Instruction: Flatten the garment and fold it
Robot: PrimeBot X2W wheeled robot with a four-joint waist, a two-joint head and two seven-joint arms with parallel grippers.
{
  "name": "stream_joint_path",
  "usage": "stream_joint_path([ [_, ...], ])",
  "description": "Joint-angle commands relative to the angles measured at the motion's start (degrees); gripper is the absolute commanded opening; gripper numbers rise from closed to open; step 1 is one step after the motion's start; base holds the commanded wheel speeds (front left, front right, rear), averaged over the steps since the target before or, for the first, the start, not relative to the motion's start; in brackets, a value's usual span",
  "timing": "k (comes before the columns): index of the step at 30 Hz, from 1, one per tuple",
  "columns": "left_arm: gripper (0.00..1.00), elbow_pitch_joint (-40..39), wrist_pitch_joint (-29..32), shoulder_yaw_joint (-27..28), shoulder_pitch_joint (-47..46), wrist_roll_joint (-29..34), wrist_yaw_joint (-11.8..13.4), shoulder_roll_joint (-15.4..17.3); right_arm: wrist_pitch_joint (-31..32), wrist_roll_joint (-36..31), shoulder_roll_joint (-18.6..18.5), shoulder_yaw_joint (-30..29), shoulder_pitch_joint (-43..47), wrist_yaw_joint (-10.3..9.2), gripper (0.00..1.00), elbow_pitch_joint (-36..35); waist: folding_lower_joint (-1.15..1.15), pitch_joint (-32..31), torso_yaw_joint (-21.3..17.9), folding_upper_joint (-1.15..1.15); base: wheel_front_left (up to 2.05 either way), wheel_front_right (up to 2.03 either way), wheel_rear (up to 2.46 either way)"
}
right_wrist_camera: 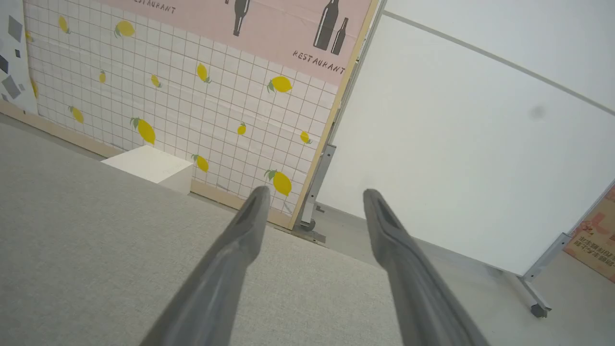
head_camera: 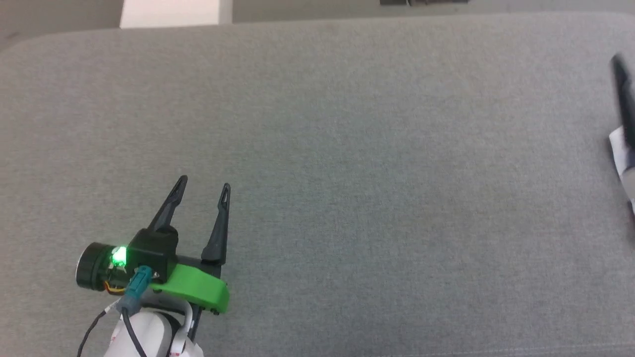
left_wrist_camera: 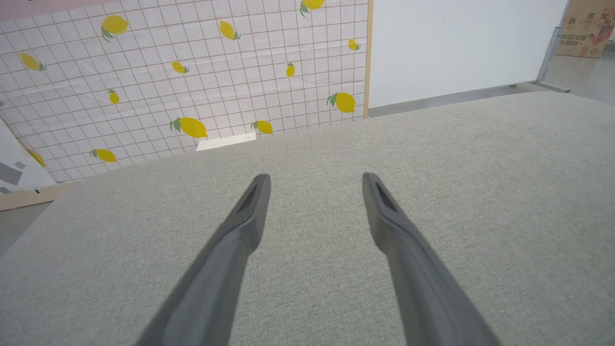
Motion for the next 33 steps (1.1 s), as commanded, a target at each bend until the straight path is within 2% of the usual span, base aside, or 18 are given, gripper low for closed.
stream_joint_path([
  [1, 1.0, 0.2, 0.2, 0.3, 0.8, -0.8, 0.6, 0.4, -0.8, 0.6, 1.9, -0.5, 2.2, -0.11, 1.0, -0.9, 0.0, -2.5, 1.7, 0.0, 0.0, 0.0, 0.0],
  [11, 1.0, 2.1, -0.6, 0.2, 2.5, -0.3, 2.1, 0.8, -3.0, -5.2, 17.3, -6.9, 17.6, -0.11, 1.0, -5.5, 0.0, -5.1, 3.9, 0.0, 0.0, 0.0, 0.0],
  [17, 1.0, 4.5, -1.8, 0.6, 3.8, -0.7, 2.9, 0.6, -2.8, -10.8, 24.1, -9.0, 24.0, -0.11, 1.0, -7.8, 0.0, -6.1, 4.2, 0.0, 0.0, 0.0, 0.0],
  [25, 1.0, 5.6, -2.9, 0.5, 4.6, -1.2, 2.9, 0.4, -3.0, -15.4, 27.8, -7.6, 27.7, -0.11, 1.0, -9.0, 0.0, -6.2, 4.1, 0.0, 0.0, 0.0, 0.0],
  [33, 1.0, 6.3, -3.2, 0.4, 4.3, -1.5, 3.0, 0.7, -3.6, -16.4, 28.8, -7.7, 28.1, -0.11, 1.0, -9.0, 0.0, -5.7, 4.1, 0.0, 0.0, 0.0, 0.0],
])
